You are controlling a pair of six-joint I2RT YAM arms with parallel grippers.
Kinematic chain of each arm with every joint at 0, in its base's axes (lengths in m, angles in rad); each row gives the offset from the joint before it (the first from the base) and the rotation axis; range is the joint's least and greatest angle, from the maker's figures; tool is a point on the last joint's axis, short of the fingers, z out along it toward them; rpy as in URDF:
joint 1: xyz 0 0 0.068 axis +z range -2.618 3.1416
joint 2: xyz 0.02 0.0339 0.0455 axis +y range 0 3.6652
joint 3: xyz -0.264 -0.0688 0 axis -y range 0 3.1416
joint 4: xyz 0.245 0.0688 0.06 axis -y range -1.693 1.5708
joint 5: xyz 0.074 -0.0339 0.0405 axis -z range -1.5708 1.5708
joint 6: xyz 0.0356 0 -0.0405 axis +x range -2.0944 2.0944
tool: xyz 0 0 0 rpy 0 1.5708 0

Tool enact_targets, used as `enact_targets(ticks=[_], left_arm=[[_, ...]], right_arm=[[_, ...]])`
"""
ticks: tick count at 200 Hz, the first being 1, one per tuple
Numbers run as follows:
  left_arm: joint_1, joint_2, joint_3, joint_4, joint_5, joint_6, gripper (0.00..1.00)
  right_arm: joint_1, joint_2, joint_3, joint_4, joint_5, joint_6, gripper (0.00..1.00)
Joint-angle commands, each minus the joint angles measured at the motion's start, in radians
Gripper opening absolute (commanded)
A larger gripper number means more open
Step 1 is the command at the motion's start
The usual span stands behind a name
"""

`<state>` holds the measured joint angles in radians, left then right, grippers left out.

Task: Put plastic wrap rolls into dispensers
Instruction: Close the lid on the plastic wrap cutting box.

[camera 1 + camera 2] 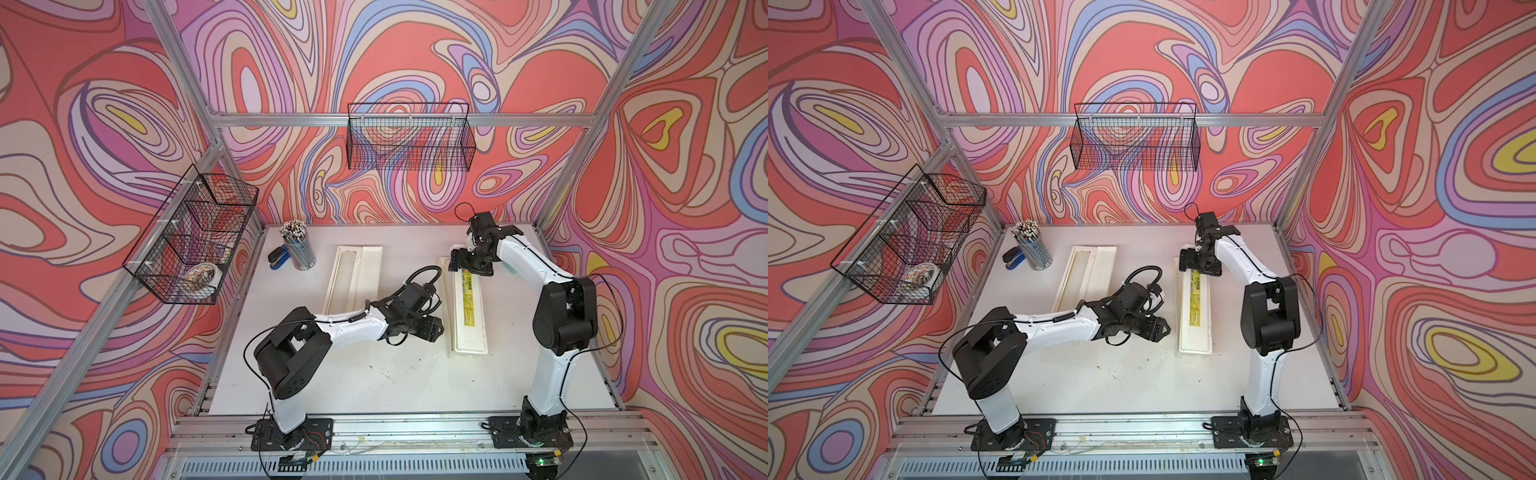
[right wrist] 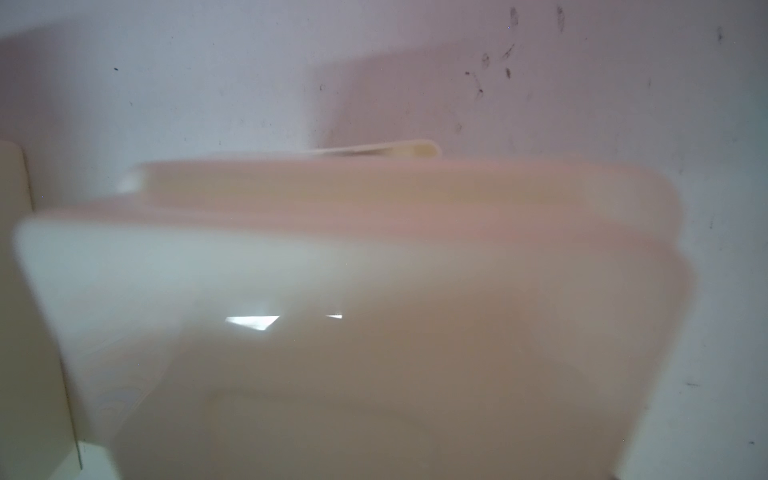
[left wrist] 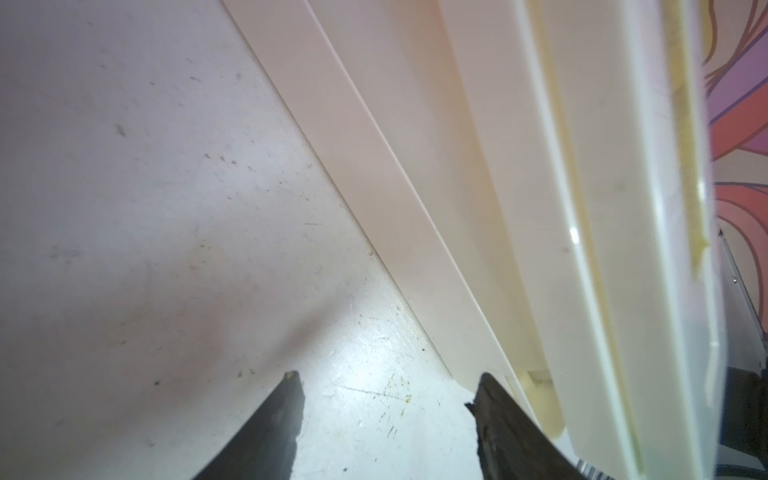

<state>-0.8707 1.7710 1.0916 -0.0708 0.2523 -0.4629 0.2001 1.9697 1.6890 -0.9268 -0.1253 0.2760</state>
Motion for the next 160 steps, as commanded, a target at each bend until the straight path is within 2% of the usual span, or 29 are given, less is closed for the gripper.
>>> enact_targets(ticks=[1,52,84,160], left_arm=[[0.007,-0.055,-0.02,-0.011,-0.05,0.023,0.7],[0.006,-0.085,-0.043,0.021,-0.025,0.035,0.76],[-0.001,-0.09,-0.047,0.041,0.006,0.052,0.83],[-0.005,-0.086,-0.054,0.097,0.039,0.077,0.86]], right_arm=[[0.013,-0.022,-0.032,0.056,-0.004,-0.009,0.79],[0.025,0.024,-0.001,0.08,-0.014,-0.014,0.8],[0.033,0.039,0.042,0.063,0.004,-0.006,0.8],[0.063,0.071,0.111,0.032,0.037,0.014,0.81]])
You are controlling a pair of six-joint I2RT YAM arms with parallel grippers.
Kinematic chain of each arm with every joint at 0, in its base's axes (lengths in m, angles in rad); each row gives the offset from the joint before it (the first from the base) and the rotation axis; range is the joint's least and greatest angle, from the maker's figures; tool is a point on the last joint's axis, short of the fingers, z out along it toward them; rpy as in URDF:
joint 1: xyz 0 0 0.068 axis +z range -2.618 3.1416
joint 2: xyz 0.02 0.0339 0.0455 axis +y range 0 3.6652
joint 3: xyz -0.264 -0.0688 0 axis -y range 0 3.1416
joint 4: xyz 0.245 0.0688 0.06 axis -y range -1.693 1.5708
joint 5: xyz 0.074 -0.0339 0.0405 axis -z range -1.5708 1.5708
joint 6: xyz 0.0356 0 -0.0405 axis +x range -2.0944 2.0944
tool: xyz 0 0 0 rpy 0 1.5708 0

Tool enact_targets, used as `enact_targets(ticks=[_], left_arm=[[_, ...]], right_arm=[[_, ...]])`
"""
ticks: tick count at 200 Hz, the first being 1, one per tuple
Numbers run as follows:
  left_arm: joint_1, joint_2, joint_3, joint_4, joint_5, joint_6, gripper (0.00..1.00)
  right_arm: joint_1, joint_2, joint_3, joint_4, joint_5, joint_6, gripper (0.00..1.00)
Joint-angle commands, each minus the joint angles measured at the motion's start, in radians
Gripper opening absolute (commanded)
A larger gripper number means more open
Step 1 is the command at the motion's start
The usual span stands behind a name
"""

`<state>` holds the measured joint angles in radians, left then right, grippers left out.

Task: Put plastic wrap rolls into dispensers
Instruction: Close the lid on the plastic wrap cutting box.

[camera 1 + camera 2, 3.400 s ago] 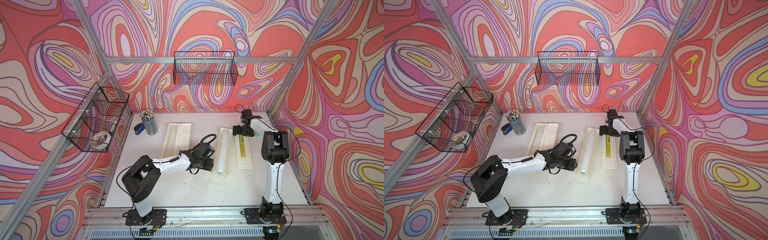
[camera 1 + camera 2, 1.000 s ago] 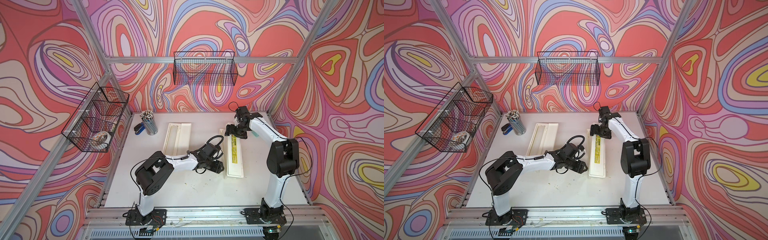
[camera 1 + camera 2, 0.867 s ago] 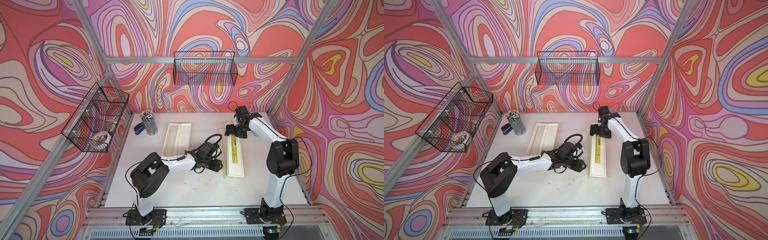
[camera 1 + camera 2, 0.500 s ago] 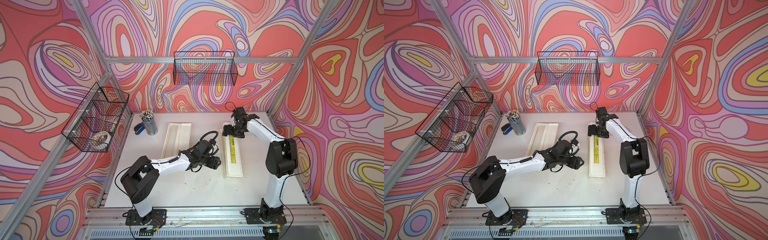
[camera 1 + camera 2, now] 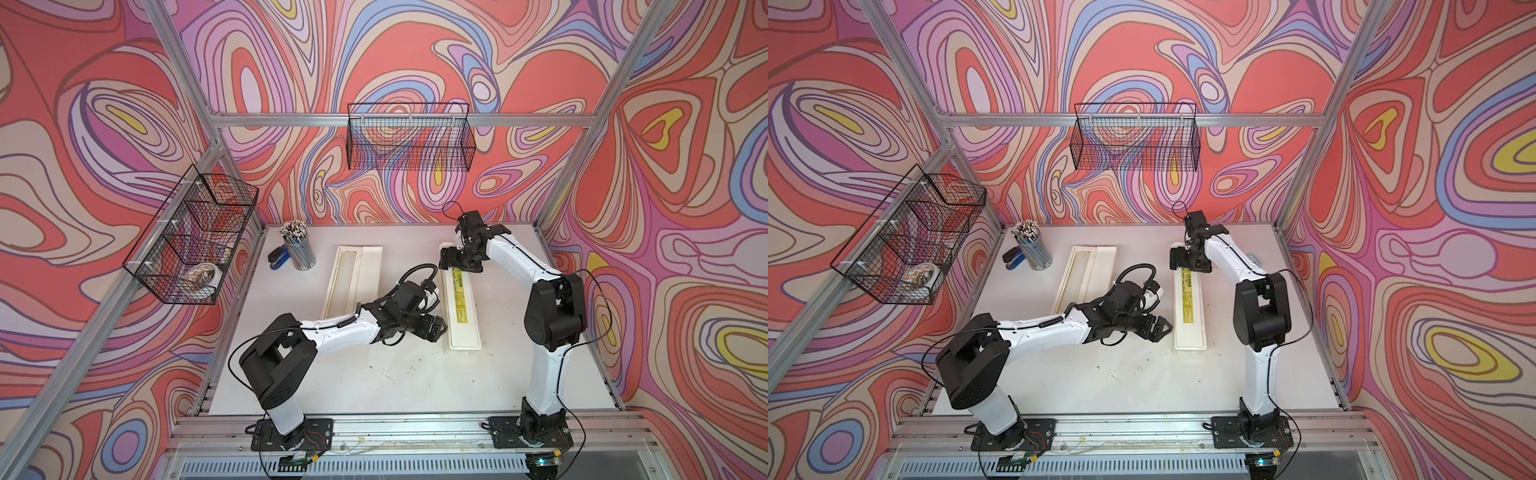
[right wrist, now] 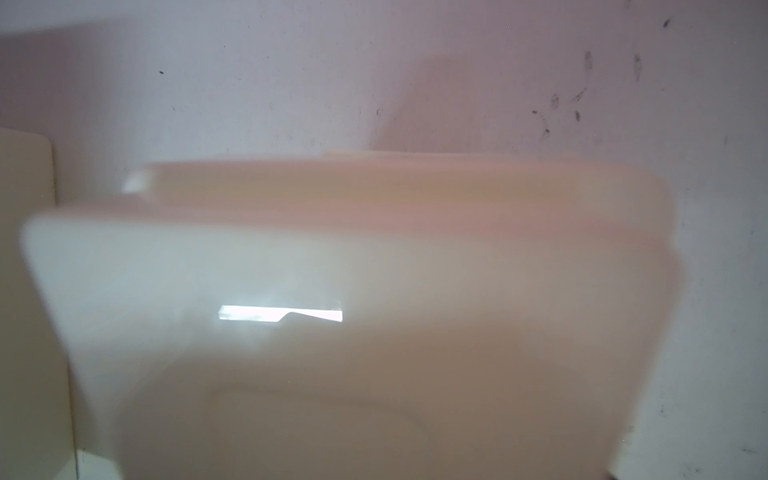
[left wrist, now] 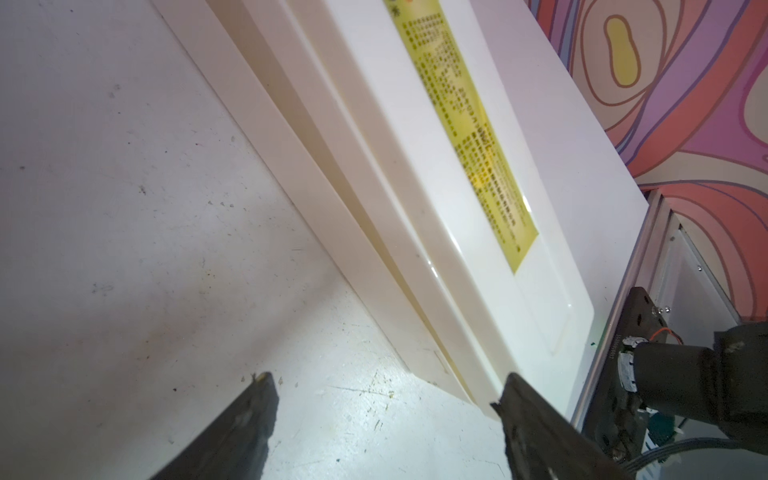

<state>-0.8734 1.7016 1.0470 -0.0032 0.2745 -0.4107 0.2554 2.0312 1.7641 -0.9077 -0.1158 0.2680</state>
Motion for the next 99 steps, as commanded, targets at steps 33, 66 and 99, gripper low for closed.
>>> enact_targets(ticks=[33,66,99], left_arm=[[-0.004,-0.032,-0.016,0.038,0.001,0.039,0.86],[-0.003,-0.045,-0.015,0.036,-0.007,0.062,0.87],[-0.003,-0.051,-0.016,0.029,-0.014,0.072,0.87]], right_arm=[[0.014,-0.008,0.055,0.001,0.063,0.03,0.82],[0.026,-0.007,0.081,-0.031,0.092,0.059,0.81],[0.033,-0.016,0.064,-0.015,0.108,0.072,0.81]])
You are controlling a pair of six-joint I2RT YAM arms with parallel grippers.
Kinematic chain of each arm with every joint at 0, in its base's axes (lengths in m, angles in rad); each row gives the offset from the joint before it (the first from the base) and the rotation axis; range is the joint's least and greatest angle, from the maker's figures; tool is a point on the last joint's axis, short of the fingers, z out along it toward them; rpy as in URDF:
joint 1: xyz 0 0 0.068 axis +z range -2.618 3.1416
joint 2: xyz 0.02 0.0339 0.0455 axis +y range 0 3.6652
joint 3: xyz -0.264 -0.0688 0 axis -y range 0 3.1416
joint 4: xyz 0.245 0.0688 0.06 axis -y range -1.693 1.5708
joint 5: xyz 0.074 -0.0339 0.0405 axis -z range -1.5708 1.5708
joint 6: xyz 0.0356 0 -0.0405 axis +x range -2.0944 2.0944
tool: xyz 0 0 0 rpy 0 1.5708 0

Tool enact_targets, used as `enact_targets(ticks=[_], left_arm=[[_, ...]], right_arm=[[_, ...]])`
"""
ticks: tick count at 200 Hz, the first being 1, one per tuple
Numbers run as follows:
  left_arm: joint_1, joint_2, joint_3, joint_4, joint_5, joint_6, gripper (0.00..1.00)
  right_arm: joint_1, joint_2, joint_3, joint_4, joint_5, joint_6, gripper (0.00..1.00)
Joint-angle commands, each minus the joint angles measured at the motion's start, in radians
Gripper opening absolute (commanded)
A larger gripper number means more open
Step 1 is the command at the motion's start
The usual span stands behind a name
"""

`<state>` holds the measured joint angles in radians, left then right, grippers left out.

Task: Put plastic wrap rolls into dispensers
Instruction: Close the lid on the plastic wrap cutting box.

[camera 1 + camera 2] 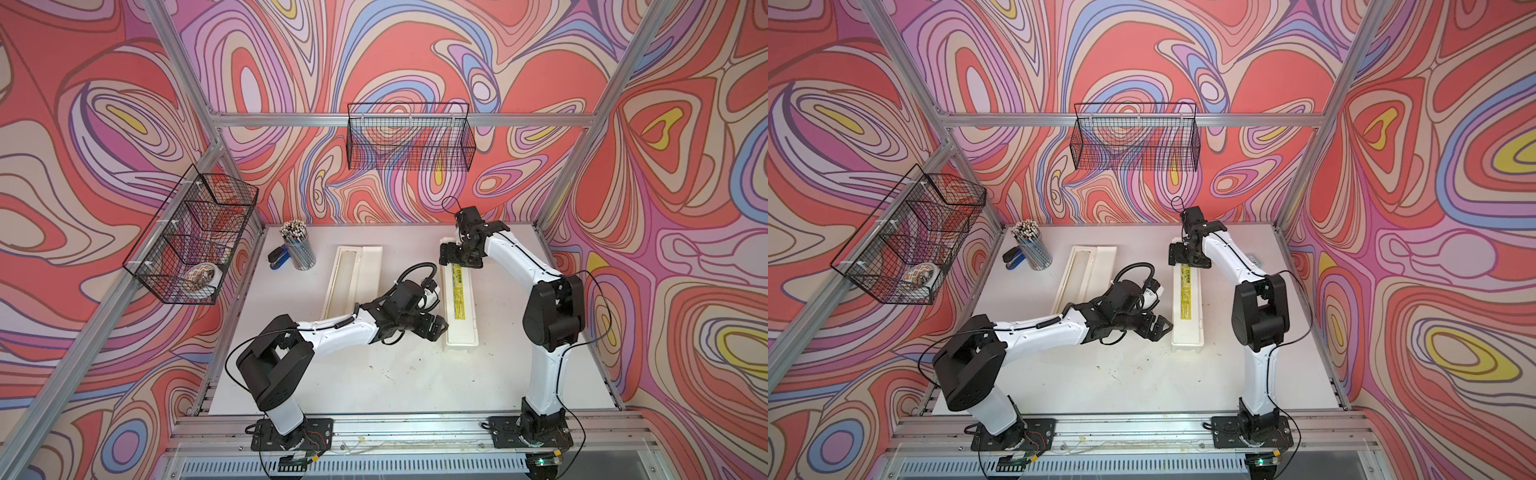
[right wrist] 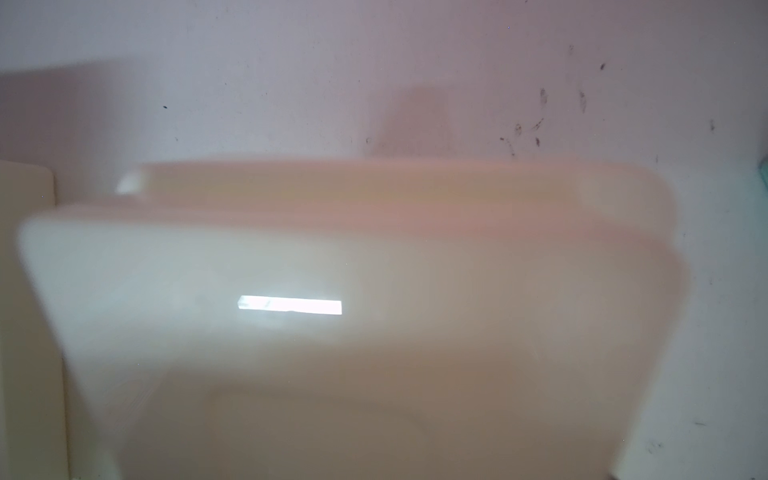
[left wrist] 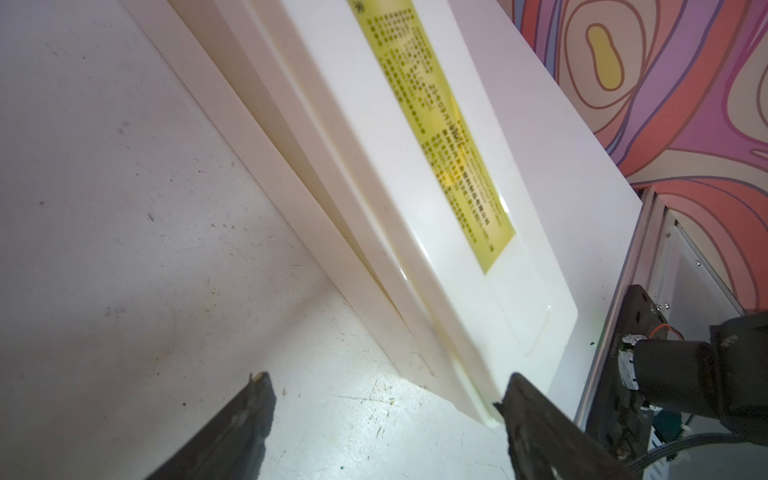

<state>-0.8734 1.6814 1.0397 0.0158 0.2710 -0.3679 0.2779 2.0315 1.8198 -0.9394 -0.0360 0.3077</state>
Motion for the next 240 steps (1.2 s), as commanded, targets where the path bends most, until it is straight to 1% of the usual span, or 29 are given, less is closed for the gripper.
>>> enact_targets(ticks=[1,26,37,39,40,42,46,115,138,164,192,218,227,230,240], left_arm=[[-0.003,-0.031,-0.009,0.01,-0.011,0.029,0.87],[-0.003,-0.026,-0.003,0.012,0.012,0.036,0.88],[-0.003,-0.021,0.002,0.016,0.028,0.037,0.9],[-0.003,-0.02,0.002,0.018,0.03,0.037,0.92],[-0.003,-0.019,0.002,0.019,0.031,0.038,0.95],[-0.003,-0.019,0.003,0.019,0.032,0.038,0.99],[-0.004,-0.016,0.003,0.022,0.033,0.037,1.0],[-0.025,0.054,0.042,0.023,0.082,0.052,1.0],[-0.03,0.08,0.061,0.022,0.081,0.063,1.0],[-0.03,0.14,0.093,-0.002,0.083,0.07,1.0],[-0.03,0.197,0.09,-0.011,0.047,0.062,1.0],[-0.029,0.259,0.092,-0.031,0.034,0.044,0.98],[-0.029,0.28,0.094,-0.038,0.031,0.035,0.97],[-0.03,0.286,0.094,-0.039,0.032,0.031,0.96],[-0.029,0.306,0.094,-0.045,0.03,0.019,0.95]], right_arm=[[0.011,-0.017,0.007,0.018,0.029,0.032,0.81],[0.013,-0.019,-0.017,0.049,0.036,0.022,0.82],[0.013,-0.025,-0.04,0.087,0.041,0.018,0.82],[0.013,-0.026,-0.042,0.091,0.042,0.019,0.81],[0.014,-0.027,-0.043,0.092,0.043,0.019,0.81],[0.014,-0.028,-0.044,0.095,0.046,0.019,0.81],[0.014,-0.027,-0.047,0.102,0.048,0.018,0.81],[0.014,-0.008,-0.054,0.144,0.068,0.022,0.82],[0.014,-0.001,-0.052,0.146,0.078,0.03,0.82],[0.014,0.007,-0.054,0.157,0.071,0.033,0.82],[0.014,0.015,-0.056,0.165,0.064,0.036,0.83],[0.014,0.031,-0.048,0.17,0.059,0.035,0.89],[0.013,0.04,-0.033,0.167,0.062,0.032,0.93],[0.013,0.045,-0.03,0.163,0.064,0.033,0.97],[0.014,0.058,-0.011,0.152,0.065,0.029,0.98]])
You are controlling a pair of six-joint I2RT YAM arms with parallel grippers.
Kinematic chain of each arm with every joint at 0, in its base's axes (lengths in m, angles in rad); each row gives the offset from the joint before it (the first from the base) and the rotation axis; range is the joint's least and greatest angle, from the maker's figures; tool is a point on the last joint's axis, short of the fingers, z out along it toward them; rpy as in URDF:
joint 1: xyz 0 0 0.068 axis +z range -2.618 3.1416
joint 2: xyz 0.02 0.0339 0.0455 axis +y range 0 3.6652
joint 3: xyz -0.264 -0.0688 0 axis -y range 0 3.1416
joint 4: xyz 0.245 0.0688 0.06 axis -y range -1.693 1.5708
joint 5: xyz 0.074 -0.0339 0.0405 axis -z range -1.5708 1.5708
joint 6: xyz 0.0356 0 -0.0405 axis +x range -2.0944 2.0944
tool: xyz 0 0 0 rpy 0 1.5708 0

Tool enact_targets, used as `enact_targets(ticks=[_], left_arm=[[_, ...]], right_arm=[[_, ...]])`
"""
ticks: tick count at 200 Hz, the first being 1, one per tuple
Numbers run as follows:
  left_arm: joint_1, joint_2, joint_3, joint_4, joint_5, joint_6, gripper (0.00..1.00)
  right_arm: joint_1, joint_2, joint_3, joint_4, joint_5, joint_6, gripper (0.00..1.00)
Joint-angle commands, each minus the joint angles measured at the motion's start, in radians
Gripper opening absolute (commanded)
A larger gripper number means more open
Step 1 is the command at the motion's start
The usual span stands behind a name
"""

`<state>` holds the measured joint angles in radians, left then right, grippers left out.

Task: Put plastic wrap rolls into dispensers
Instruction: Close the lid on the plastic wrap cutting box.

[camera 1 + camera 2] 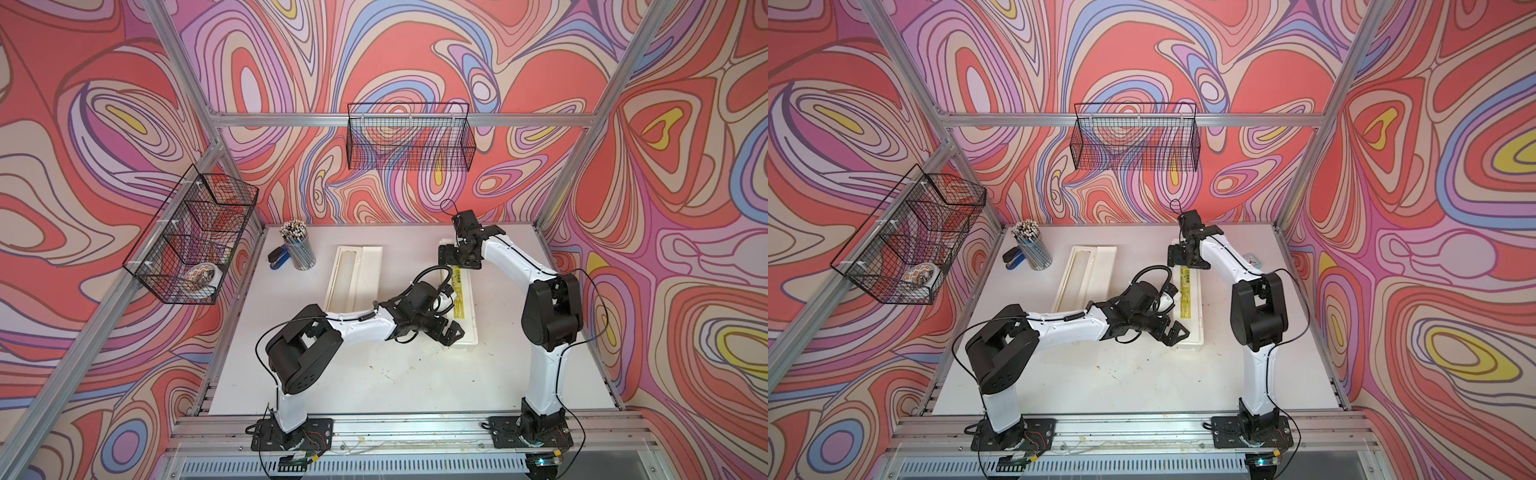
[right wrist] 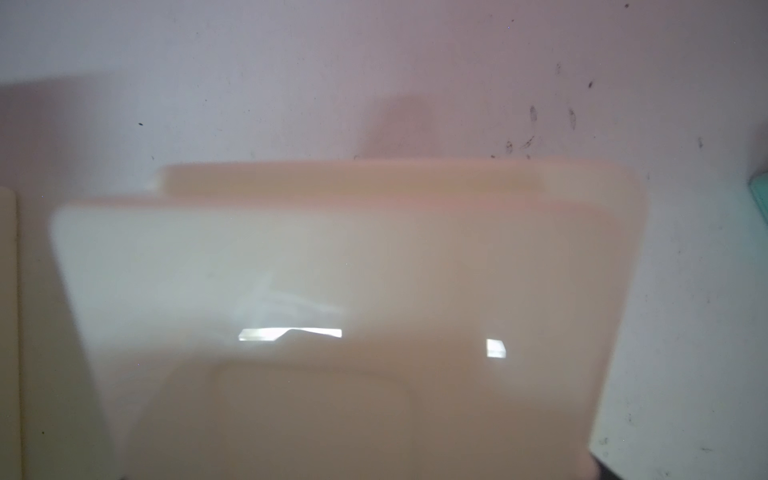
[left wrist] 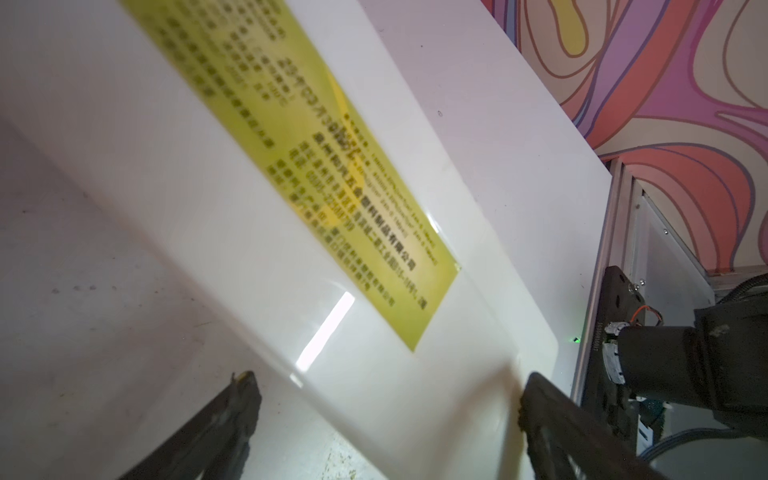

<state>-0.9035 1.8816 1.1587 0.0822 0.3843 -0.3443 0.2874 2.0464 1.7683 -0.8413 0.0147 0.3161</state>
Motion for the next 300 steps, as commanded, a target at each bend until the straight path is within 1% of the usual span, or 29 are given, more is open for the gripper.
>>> enact_targets(ticks=[1,39,78,96,126,150,174,201,223,242,300], left_arm=[[0.002,0.108,-0.025,-0.112,-0.084,-0.006,0.95],[0.005,0.138,-0.054,-0.098,-0.078,-0.047,0.93],[0.009,0.19,-0.05,-0.132,-0.049,-0.079,0.89],[0.011,0.204,-0.063,-0.13,-0.042,-0.094,0.87],[0.01,0.214,-0.071,-0.142,-0.043,-0.102,0.86],[0.011,0.226,-0.049,-0.168,-0.05,-0.098,0.86],[0.011,0.235,-0.045,-0.18,-0.051,-0.1,0.86],[0.011,0.246,-0.038,-0.203,-0.049,-0.096,0.85],[0.011,0.262,-0.028,-0.228,-0.044,-0.094,0.85],[0.011,0.274,-0.017,-0.249,-0.042,-0.093,0.84],[0.011,0.291,0.002,-0.277,-0.041,-0.094,0.83]], right_arm=[[0.004,0.044,0.043,0.053,0.014,0.02,0.98],[0.003,0.083,0.098,0.021,0.032,0.022,0.98],[-0.007,0.11,0.16,-0.006,0.051,0.006,0.98],[-0.011,0.145,0.205,-0.036,0.083,-0.001,0.98],[-0.013,0.185,0.217,-0.018,0.106,-0.01,0.98],[-0.016,0.224,0.222,0.0,0.118,-0.022,0.98],[-0.025,0.229,0.239,0.019,0.133,-0.046,0.98],[-0.051,0.247,0.307,-0.002,0.142,-0.066,0.99],[-0.08,0.292,0.385,-0.046,0.116,-0.064,0.98],[-0.084,0.332,0.424,-0.06,0.1,-0.07,0.98],[-0.111,0.393,0.466,0.035,-0.009,-0.046,0.98]])
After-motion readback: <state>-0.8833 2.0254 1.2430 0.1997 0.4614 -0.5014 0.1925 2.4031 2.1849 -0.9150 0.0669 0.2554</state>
